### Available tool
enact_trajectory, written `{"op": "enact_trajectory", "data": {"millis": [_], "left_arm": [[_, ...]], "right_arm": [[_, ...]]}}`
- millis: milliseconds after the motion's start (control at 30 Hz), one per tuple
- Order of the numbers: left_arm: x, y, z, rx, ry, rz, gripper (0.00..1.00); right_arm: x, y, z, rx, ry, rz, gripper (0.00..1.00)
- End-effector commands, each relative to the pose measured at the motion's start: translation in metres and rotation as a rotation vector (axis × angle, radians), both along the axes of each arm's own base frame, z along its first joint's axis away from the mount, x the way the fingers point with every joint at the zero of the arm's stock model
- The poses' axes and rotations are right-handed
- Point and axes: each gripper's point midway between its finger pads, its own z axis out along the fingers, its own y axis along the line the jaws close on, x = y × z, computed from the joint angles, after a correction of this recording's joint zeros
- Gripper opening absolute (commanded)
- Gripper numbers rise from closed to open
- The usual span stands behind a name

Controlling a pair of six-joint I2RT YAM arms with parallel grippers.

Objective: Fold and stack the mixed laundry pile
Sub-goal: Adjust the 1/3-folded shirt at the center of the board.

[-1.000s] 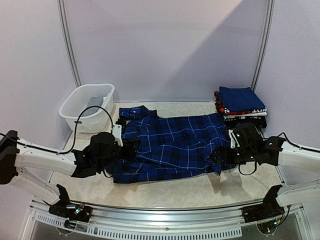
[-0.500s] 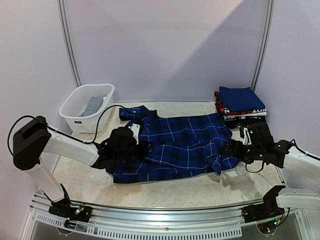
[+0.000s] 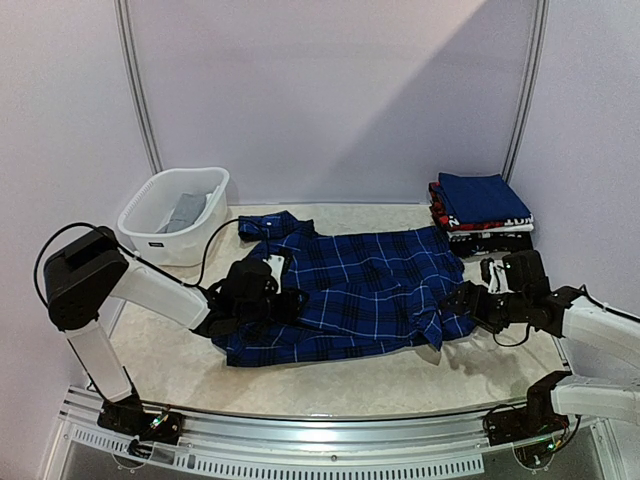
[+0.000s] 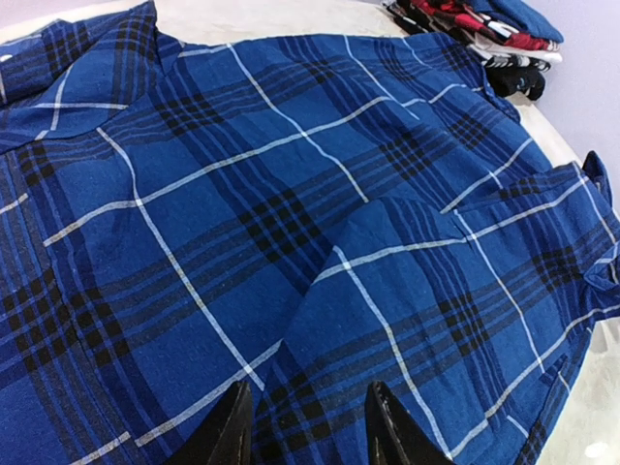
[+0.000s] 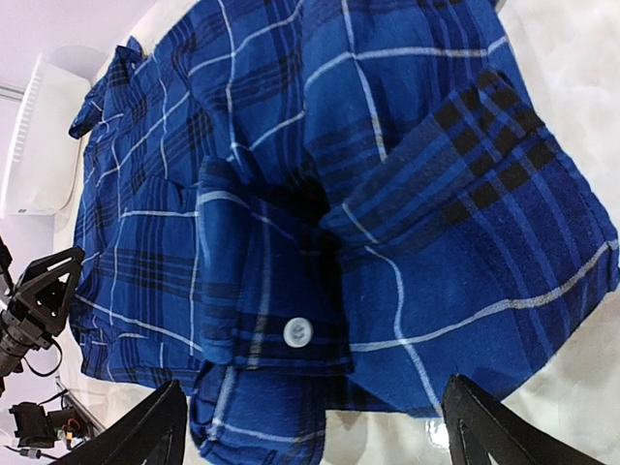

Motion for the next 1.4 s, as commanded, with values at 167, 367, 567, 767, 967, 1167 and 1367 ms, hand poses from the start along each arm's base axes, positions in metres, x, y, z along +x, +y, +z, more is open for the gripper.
{"op": "enact_trajectory", "data": {"millis": [167, 367, 567, 767, 967, 1167, 1367], "left_arm": [[0.007, 0.007, -0.006, -0.002, 0.011, 0.021, 0.38], [0.008, 0.011, -0.007, -0.004, 0.012, 0.031, 0.37], [0.009, 0.013, -0.012, 0.000, 0.016, 0.037, 0.37], [0.010, 0.017, -0.015, -0.001, 0.022, 0.047, 0.36], [0.010, 0.021, -0.016, 0.001, 0.025, 0.050, 0.35], [0.008, 0.025, -0.011, -0.007, 0.017, 0.055, 0.35], [0.007, 0.031, -0.007, -0.009, 0.009, 0.061, 0.35]], "right_arm": [[0.004, 0.025, -0.007, 0.121, 0.010, 0.121, 0.83], [0.005, 0.038, -0.013, 0.178, 0.033, 0.167, 0.77], [0.009, 0.042, -0.020, 0.181, 0.061, 0.184, 0.65], [0.015, 0.039, -0.017, 0.125, 0.065, 0.178, 0.35], [0.018, 0.033, -0.010, -0.012, 0.084, 0.160, 0.16], [0.016, 0.013, 0.002, -0.246, 0.099, 0.128, 0.08], [0.020, -0.014, 0.024, -0.428, 0.078, 0.084, 0.06]]}}
